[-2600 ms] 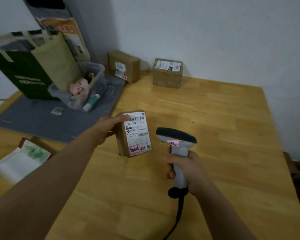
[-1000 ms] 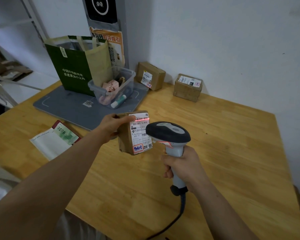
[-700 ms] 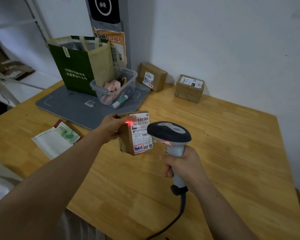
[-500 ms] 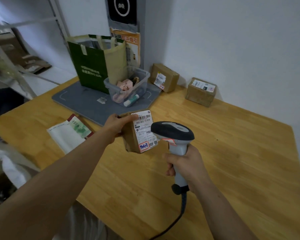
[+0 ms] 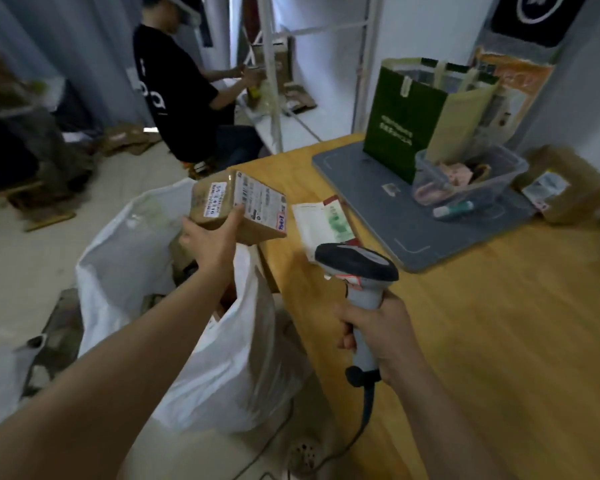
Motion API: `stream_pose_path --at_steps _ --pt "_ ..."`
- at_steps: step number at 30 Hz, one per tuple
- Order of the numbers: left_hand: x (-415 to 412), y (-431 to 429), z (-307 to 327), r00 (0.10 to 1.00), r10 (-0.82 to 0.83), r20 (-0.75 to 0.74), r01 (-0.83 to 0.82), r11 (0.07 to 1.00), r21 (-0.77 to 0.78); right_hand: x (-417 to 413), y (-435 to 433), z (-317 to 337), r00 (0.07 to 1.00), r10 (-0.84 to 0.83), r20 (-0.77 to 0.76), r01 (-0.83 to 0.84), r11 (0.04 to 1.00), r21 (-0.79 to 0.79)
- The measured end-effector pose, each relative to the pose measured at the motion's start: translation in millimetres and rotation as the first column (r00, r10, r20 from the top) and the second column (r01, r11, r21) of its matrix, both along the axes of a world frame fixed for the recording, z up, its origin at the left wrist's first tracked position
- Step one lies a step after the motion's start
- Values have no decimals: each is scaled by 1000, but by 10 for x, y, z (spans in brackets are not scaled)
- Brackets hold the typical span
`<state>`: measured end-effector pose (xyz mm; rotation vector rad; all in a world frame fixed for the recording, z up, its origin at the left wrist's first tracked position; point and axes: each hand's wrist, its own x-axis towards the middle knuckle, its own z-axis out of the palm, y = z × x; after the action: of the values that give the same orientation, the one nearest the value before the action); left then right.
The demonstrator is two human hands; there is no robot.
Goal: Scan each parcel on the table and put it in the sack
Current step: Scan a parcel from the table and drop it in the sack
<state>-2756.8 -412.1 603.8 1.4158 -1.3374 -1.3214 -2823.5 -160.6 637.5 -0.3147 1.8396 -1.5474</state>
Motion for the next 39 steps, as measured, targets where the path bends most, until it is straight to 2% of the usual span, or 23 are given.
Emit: stream_pose_path --at_steps 4,8,10,12,15,17,19,22,26,30,32,35,37,39 --pt "528 -354 -186 953 255 163 -269 961 69 149 -266 -100 995 87 48 -89 996 25" --pt "796 -597 -409 903 338 266 -388 907 165 197 -359 -154 993 104 64 -107 993 58" --pt "823 -808 -614 935 274 226 -326 914 241 182 -363 -159 994 88 67 -93 993 72" --pt "811 -1373 -1322 965 204 161 -248 911 330 145 -347 -162 996 62 68 -67 994 82" --pt "499 -1303 -1428 980 133 147 -179 913 367 67 -295 -171 996 -5 86 -3 996 93" --pt "203 -669 -838 976 41 216 -102 954 282 6 -246 -177 991 -65 114 55 994 90" --pt "-121 -243 -582 963 -108 248 68 984 163 -70 -168 -164 978 -138 157 130 990 60" --pt "-628 219 -493 900 -335 280 347 938 8 -240 5 -85 932 -259 253 274 961 -26" --pt "-1356 880 -285 747 -582 320 652 736 -182 -604 339 89 800 -431 417 530 834 -153" --pt "-2012 1533 -68 530 -744 406 848 454 -274 -1016 841 371 674 -487 555 707 643 -295" --pt "-2312 1893 52 421 -803 422 899 310 -308 -1225 1176 520 630 -499 595 764 533 -362" --pt "-2734 2432 188 279 -843 460 941 145 -305 -1506 1714 627 557 -546 626 830 337 -444" --pt "-3014 2756 204 180 -841 511 962 42 -270 -1652 2047 584 480 -595 645 868 217 -447" --pt "-3294 3054 170 92 -816 571 974 -44 -220 -1767 2317 443 398 -640 657 903 148 -403"
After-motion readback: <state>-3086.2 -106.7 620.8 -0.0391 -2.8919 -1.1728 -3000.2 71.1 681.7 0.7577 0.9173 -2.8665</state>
